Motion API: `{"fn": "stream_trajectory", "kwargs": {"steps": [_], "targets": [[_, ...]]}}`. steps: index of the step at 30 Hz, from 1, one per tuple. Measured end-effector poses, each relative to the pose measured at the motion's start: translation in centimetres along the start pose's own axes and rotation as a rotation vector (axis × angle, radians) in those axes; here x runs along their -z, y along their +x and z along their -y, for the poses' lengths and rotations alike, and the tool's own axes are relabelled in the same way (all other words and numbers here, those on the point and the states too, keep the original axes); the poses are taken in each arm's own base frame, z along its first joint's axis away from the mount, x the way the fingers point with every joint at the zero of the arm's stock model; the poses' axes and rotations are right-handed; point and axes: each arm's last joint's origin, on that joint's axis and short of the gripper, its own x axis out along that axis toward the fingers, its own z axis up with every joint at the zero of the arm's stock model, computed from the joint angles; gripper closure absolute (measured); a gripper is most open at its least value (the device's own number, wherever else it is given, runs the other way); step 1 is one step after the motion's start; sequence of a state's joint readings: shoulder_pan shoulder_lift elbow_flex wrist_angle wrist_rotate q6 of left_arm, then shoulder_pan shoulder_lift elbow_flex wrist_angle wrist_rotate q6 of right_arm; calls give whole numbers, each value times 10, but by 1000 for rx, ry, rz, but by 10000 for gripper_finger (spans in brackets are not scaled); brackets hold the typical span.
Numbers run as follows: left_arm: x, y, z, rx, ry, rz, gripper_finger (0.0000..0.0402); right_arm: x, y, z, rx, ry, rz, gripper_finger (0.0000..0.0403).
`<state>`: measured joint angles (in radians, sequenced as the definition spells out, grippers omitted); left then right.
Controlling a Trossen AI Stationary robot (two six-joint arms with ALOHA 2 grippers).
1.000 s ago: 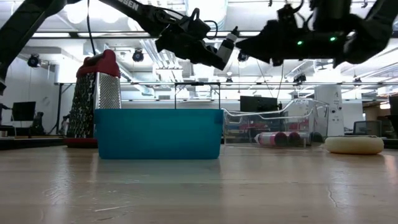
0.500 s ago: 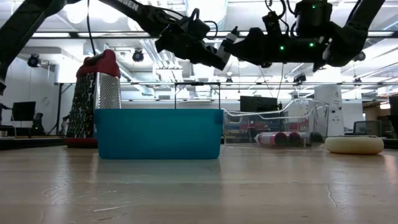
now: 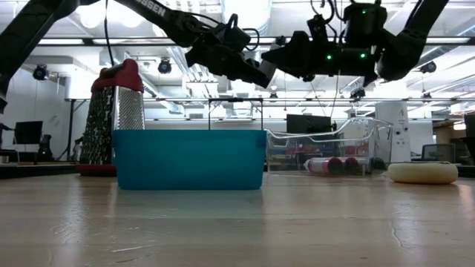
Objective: Pick & Place Food Item
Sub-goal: Put the top black food coloring bottle into the transparent bin
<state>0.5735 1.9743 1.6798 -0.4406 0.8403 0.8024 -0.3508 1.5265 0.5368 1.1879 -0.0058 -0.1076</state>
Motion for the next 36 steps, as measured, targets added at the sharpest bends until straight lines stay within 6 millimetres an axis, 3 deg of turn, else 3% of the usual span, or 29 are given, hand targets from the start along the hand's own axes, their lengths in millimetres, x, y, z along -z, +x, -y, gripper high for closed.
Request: {"fn": "stream_trajectory", "kwargs": {"steps": [22,36], "targets": [[-1,0,0,9,1,15,285,2,6,-1,-20,11,1,194],[-1,0,0,10,-3,15,285,2,6,-1,-18,7,4,308]]}}
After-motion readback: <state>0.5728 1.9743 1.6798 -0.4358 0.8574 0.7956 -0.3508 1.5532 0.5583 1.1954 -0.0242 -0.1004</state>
